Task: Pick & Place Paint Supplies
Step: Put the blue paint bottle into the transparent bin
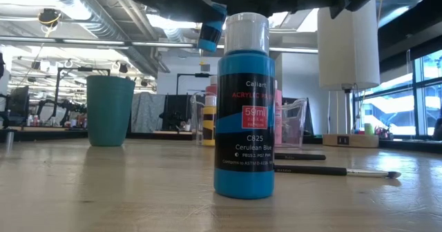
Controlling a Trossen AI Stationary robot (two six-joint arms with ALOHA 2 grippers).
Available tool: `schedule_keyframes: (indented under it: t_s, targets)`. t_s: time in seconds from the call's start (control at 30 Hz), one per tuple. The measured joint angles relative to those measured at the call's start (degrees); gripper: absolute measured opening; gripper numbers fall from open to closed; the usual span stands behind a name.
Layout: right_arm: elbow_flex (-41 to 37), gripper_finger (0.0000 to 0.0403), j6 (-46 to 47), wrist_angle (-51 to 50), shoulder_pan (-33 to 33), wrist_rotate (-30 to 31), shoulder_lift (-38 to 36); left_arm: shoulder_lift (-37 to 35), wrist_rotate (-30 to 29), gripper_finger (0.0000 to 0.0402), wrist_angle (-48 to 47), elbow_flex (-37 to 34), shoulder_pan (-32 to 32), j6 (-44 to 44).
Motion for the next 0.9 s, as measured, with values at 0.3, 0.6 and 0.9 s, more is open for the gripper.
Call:
schedule_keyframes:
  t_s: [0.3,0.6,0.9]
  targets:
    - [0.0,0.0167,-2.2,0.9,-0.1,-3.3,0.0,0.0,0.5,0.01,0.0,0.0,-0.1,0.1]
    - [0.0,0.0136,-2.6,0.5,-0.4,-1.7,0.0,0.0,0.5,0.01,0.6,-0.1,0.0,0.6]
    - [0.1,0.0118,-2.2,-0.2,-0.4,-1.2,-0.1,-0.2,1.1,0.01,0.8,-0.1,0.0,0.6]
